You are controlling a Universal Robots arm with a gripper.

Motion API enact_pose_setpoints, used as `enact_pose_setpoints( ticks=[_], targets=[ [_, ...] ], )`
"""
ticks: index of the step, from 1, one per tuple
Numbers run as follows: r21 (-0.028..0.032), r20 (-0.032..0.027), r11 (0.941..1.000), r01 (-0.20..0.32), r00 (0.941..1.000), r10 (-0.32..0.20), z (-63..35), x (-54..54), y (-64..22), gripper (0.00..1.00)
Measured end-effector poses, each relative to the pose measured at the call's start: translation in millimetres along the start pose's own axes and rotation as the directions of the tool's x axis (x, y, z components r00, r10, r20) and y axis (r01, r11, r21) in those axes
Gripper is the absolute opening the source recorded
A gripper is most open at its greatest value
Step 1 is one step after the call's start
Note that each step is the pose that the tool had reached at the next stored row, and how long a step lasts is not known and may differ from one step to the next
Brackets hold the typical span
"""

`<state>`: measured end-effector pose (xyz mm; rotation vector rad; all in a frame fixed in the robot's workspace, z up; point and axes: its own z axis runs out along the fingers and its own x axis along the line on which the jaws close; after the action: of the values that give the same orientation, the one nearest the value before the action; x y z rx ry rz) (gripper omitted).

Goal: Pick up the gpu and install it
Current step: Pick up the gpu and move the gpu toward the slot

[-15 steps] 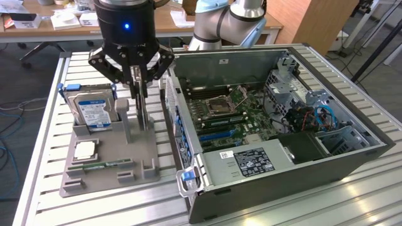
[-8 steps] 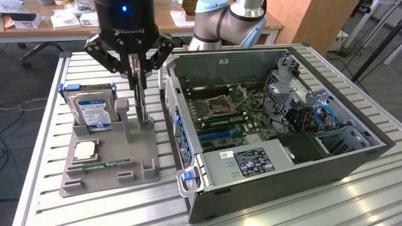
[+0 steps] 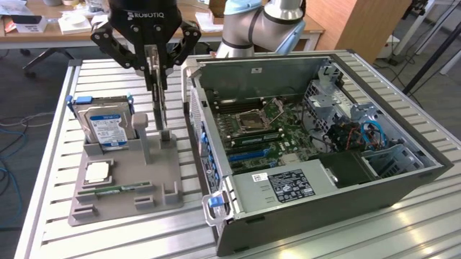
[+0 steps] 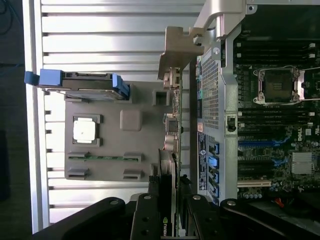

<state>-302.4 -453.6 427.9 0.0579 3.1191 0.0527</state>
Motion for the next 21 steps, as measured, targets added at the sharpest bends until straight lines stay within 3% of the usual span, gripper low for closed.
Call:
enact_pose_setpoints(
  ticks=[9, 21],
  targets=[
    [0.0002, -0.0002, 1.0000, 0.000, 1.0000, 0.000, -0.1, -5.6, 0.2, 0.26],
    [-0.0007, -0.0007, 1.0000, 0.000, 1.0000, 0.000, 0.8, -44.0, 1.6, 0.26]
  ],
)
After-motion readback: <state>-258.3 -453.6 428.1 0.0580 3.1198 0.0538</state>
